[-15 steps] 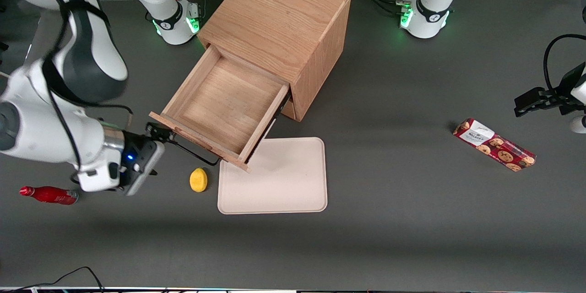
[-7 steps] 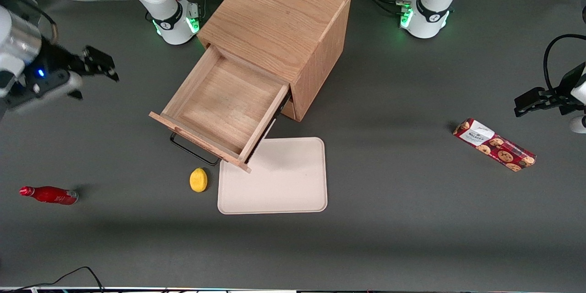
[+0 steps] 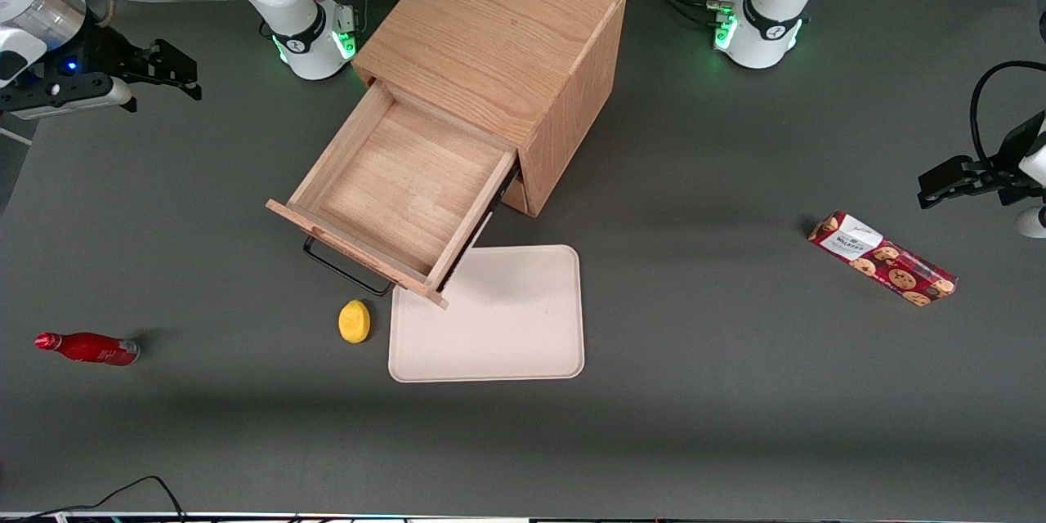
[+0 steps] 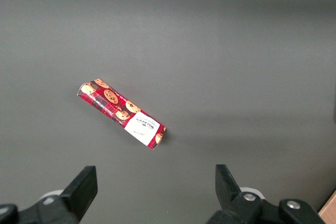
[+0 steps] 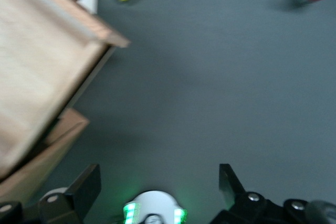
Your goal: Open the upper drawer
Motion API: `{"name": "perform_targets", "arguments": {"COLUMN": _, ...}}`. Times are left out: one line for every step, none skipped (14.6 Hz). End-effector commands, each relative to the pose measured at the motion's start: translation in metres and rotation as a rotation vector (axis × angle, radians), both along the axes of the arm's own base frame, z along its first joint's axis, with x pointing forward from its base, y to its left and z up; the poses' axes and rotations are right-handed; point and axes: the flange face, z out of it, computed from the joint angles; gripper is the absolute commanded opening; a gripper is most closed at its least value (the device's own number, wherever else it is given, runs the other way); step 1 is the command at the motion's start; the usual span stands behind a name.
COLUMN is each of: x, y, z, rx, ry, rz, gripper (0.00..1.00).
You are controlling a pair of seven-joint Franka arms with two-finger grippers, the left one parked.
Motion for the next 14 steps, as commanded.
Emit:
{"name": "perform_targets", "arguments": {"x": 0.026, "y": 0.002, "z": 0.011, "rx": -0.060, "ry": -0.014, "rz": -0.012, "gripper": 1.00}}
{"name": "perform_targets", "arguments": {"x": 0.022, "y": 0.004, "z": 0.010, "rx": -0.056, "ry": 0.006, "rz": -0.027, "gripper": 1.00}}
{"name": "perform_targets", "arguments": {"x": 0.020, "y": 0.005, "z": 0.011, "rx": -0.034, "ry": 0.007, "rz": -0.032, "gripper": 1.00}}
{"name": "perform_targets", "arguments": {"x": 0.020, "y": 0.004, "z": 0.013, "rx": -0.002, "ry": 0.001, "rz": -0.051, "gripper": 1.00}}
{"name": "perform_targets", "arguments": {"x": 0.018, "y": 0.007, "z": 0.015, "rx": 0.033, "ry": -0.003, "rz": -0.083, "gripper": 1.00}}
{"name": "perform_targets", "arguments": {"x": 0.016, "y": 0.010, "z": 0.018, "rx": 0.048, "ry": -0.015, "rz": -0.140, "gripper": 1.00}}
{"name": "perform_targets", "arguments": {"x": 0.015, "y": 0.017, "z": 0.018, "rx": 0.046, "ry": -0.019, "rz": -0.185, "gripper": 1.00}}
{"name": "perform_targets", "arguments": {"x": 0.015, "y": 0.019, "z": 0.018, "rx": 0.048, "ry": -0.027, "rz": -0.192, "gripper": 1.00}}
{"name": "perform_targets", "arguments": {"x": 0.016, "y": 0.018, "z": 0.018, "rx": 0.069, "ry": -0.023, "rz": -0.195, "gripper": 1.00}}
{"name": "perform_targets", "arguments": {"x": 0.019, "y": 0.015, "z": 0.018, "rx": 0.074, "ry": -0.021, "rz": -0.201, "gripper": 1.00}}
{"name": "perform_targets", "arguments": {"x": 0.021, "y": 0.015, "z": 0.024, "rx": 0.073, "ry": -0.026, "rz": -0.208, "gripper": 1.00}}
{"name": "perform_targets", "arguments": {"x": 0.025, "y": 0.016, "z": 0.026, "rx": 0.073, "ry": -0.029, "rz": -0.209, "gripper": 1.00}}
{"name": "perform_targets", "arguments": {"x": 0.028, "y": 0.017, "z": 0.028, "rx": 0.073, "ry": -0.032, "rz": -0.206, "gripper": 1.00}}
{"name": "perform_targets", "arguments": {"x": 0.032, "y": 0.015, "z": 0.026, "rx": 0.076, "ry": -0.024, "rz": -0.203, "gripper": 1.00}}
